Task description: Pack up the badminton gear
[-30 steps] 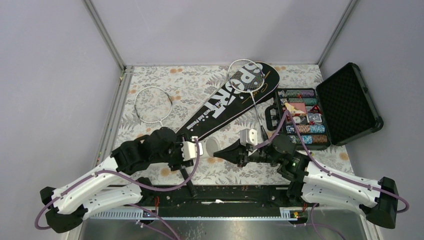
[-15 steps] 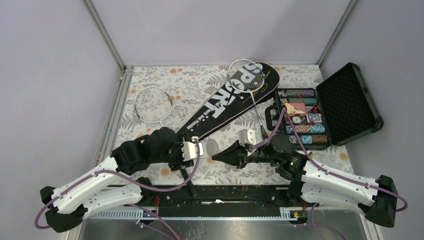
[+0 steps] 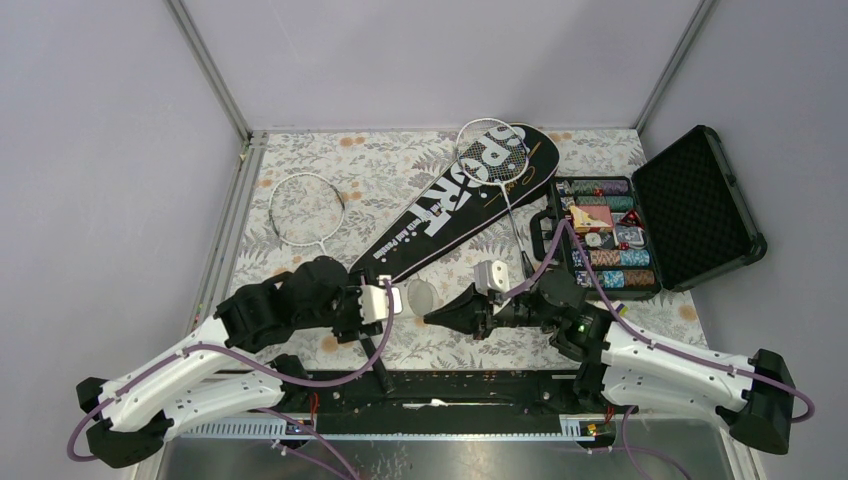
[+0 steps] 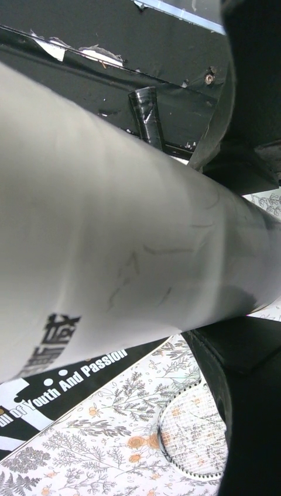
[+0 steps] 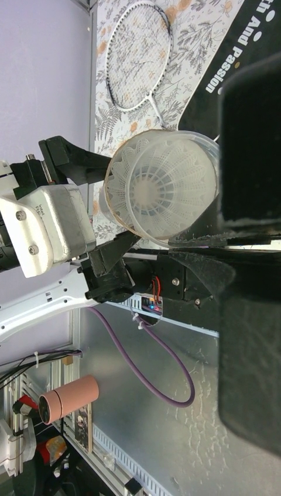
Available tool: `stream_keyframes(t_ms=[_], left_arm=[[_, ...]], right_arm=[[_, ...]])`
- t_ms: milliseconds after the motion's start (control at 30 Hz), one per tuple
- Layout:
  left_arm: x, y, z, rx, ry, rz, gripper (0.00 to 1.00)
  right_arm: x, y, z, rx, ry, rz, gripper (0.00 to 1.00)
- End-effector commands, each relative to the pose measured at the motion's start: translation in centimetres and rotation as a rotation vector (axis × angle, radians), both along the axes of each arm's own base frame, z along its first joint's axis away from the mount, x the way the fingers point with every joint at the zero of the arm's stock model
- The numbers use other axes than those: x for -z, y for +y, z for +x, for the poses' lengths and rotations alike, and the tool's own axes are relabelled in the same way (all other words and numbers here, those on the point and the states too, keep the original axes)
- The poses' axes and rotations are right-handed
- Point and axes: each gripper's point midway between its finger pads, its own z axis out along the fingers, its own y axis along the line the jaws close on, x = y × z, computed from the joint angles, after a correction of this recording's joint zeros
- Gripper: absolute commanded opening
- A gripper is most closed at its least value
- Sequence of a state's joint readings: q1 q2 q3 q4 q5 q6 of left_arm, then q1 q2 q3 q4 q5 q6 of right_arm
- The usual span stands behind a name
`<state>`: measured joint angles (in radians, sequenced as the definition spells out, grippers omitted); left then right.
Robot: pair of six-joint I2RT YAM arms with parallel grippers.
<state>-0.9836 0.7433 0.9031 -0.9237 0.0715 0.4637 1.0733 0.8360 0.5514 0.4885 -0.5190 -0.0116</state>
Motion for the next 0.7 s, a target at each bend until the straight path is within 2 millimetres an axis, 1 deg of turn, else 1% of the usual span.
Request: stream_keyframes(t_ms=[0, 133, 400, 667], left_arm=[[-3.1, -1.6, 0.8, 0.03, -0.075, -0.093, 0.32], [-3.1, -1.7, 0.7, 0.039, -0.076, -0.09, 0.32], [-3.0, -1.9, 0.3, 0.084, -0.078, -0.087, 0.32], [-3.2, -1.9, 0.3, 0.09, -0.083, -0.088, 0.33]], right_arm=[[-2.1, 0.4, -0.3, -0.03, -0.029, 0.055, 0.0], [-2.4, 0.5, -0.5, -0.045, -0.032, 0.056, 0.0], [-1.8, 0.8, -0.7, -0.07, -0.028, 0.042, 0.0], [-2.3, 1.1, -1.3, -0.11, 0.006, 0.039, 0.0]])
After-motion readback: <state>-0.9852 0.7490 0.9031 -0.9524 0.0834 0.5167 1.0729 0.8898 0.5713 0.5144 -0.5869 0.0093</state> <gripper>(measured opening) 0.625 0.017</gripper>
